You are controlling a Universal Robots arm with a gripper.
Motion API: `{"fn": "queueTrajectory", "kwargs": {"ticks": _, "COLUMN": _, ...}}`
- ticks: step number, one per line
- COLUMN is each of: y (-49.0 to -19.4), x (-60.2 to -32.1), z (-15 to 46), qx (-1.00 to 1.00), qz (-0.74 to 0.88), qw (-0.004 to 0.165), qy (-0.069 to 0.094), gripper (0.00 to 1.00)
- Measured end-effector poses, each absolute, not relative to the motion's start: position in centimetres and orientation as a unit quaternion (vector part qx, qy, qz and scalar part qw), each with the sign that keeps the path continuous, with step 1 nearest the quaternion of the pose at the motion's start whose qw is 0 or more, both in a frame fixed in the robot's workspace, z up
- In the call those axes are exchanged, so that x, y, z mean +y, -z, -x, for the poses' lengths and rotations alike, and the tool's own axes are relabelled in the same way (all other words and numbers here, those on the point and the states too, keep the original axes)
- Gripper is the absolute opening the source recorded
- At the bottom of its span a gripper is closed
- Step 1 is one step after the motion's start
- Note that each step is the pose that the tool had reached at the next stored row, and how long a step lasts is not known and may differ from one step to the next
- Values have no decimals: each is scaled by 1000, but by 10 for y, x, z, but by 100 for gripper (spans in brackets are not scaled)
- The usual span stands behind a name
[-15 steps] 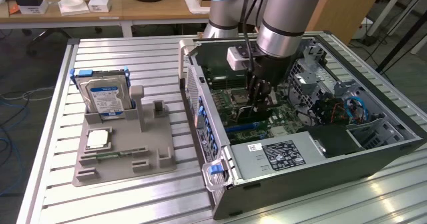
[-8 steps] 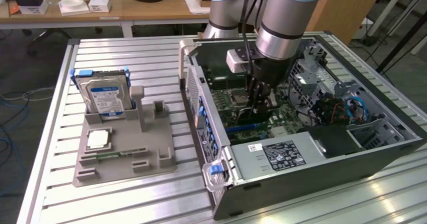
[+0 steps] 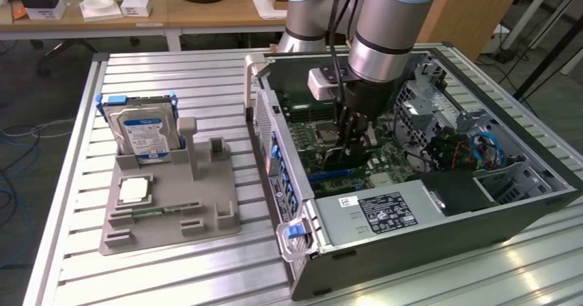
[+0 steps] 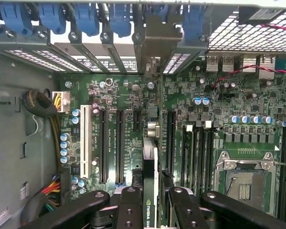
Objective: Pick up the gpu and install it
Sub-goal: 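Insert the gpu into the slot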
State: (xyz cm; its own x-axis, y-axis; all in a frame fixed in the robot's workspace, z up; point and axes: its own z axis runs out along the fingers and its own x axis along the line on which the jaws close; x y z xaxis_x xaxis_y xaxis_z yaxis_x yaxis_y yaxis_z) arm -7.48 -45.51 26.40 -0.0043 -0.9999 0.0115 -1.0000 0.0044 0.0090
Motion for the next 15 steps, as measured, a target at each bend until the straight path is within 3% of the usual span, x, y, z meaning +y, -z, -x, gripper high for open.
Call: {"fn": "queueTrajectory", "kwargs": {"ticks": 15, "y": -262, "x": -454, "z": 75, "qx": -705, "qz": -709, "qw": 8, "qy": -1, "gripper": 26}}
